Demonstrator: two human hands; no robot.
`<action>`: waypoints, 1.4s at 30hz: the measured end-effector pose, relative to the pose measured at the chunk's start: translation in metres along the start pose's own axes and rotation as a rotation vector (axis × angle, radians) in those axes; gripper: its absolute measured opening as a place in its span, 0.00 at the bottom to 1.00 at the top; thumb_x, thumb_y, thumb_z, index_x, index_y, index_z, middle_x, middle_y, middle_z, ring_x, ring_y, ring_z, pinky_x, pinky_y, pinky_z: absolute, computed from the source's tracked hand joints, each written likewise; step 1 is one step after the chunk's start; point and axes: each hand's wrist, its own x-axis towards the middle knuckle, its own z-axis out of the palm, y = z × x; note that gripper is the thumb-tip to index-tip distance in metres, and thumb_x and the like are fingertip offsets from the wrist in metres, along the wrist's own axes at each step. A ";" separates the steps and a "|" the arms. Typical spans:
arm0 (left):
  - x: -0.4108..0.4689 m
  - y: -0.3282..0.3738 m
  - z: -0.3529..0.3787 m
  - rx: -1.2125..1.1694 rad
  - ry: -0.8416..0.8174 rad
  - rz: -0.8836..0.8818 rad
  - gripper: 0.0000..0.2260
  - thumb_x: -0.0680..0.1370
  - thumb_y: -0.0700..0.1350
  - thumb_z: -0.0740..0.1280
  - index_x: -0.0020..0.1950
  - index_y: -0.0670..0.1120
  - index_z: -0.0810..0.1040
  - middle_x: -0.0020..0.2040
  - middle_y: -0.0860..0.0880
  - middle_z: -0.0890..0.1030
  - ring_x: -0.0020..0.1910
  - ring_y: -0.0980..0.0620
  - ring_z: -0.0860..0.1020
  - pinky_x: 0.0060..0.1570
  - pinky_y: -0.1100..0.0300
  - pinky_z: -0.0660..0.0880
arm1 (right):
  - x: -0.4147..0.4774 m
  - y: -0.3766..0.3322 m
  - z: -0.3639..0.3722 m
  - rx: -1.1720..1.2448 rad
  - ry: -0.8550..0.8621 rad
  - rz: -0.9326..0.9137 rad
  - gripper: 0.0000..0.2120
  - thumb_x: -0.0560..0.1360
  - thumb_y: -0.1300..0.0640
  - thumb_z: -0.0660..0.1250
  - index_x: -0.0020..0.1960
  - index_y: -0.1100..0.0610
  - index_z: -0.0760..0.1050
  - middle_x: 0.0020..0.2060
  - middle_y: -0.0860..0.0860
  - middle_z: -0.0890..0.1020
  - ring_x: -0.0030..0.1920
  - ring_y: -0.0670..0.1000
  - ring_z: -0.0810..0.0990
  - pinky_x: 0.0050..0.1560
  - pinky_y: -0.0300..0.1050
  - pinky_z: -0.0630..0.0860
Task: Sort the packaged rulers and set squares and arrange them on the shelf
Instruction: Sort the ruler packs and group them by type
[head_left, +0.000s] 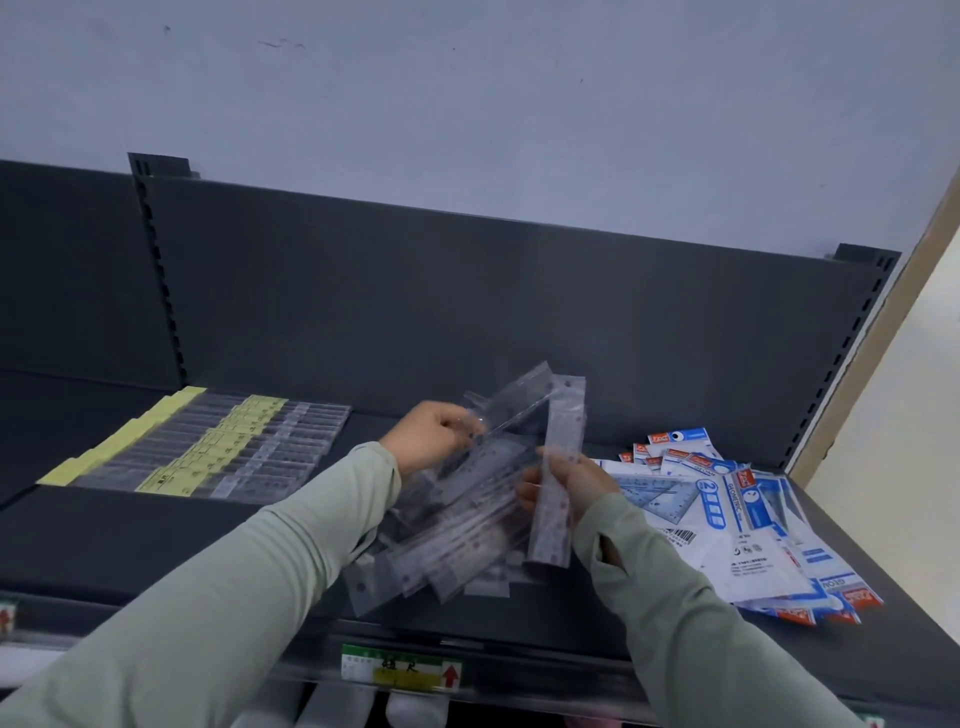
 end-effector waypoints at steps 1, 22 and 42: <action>-0.001 0.003 -0.001 -0.030 0.024 0.041 0.12 0.75 0.28 0.64 0.46 0.42 0.83 0.36 0.56 0.80 0.36 0.64 0.76 0.42 0.67 0.72 | -0.001 -0.001 0.001 0.024 -0.017 0.010 0.09 0.80 0.64 0.56 0.58 0.63 0.71 0.36 0.60 0.76 0.27 0.54 0.79 0.27 0.46 0.80; -0.027 0.015 0.022 0.653 -0.337 -0.105 0.24 0.68 0.57 0.76 0.57 0.48 0.76 0.51 0.52 0.77 0.50 0.51 0.75 0.52 0.56 0.73 | -0.003 0.002 -0.002 0.131 -0.137 -0.020 0.06 0.77 0.71 0.57 0.51 0.65 0.70 0.25 0.55 0.79 0.22 0.50 0.77 0.23 0.42 0.76; -0.008 -0.001 0.005 -0.047 -0.027 -0.108 0.06 0.78 0.39 0.65 0.40 0.44 0.72 0.33 0.47 0.66 0.27 0.52 0.63 0.29 0.63 0.61 | -0.004 0.006 -0.003 0.082 -0.076 -0.021 0.11 0.81 0.57 0.56 0.45 0.61 0.74 0.27 0.53 0.71 0.23 0.50 0.72 0.24 0.41 0.71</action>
